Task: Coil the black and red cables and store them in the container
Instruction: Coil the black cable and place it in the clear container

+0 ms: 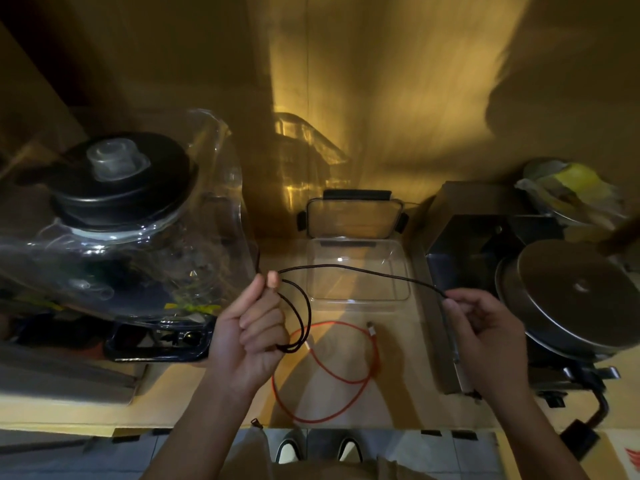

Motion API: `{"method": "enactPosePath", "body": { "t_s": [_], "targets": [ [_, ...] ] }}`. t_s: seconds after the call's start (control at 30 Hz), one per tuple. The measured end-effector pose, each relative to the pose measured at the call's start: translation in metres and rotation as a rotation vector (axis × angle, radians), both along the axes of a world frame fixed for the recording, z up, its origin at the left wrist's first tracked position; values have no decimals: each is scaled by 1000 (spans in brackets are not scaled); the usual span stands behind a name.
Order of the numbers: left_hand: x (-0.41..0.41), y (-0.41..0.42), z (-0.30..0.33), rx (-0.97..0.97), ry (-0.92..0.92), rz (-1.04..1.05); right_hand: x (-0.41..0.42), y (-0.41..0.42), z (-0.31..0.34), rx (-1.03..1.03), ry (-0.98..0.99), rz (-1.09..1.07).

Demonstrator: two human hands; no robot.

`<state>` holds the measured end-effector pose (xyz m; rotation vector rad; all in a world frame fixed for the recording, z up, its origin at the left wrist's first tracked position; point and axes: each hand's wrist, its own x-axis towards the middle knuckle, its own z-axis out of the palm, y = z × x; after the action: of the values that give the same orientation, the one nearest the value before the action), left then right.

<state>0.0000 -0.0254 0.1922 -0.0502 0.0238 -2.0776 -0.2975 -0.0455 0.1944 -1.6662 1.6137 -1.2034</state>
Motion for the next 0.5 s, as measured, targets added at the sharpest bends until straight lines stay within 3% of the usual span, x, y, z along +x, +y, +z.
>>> {"method": "enactPosePath", "body": {
  "t_s": [0.23,0.5],
  "targets": [
    [-5,-8,12,-79,-168,15,3,1,-2,82,123,78],
    [-12,-16,27,-80,-375,108,4,3,-12,256,416,413]
  ]
}}
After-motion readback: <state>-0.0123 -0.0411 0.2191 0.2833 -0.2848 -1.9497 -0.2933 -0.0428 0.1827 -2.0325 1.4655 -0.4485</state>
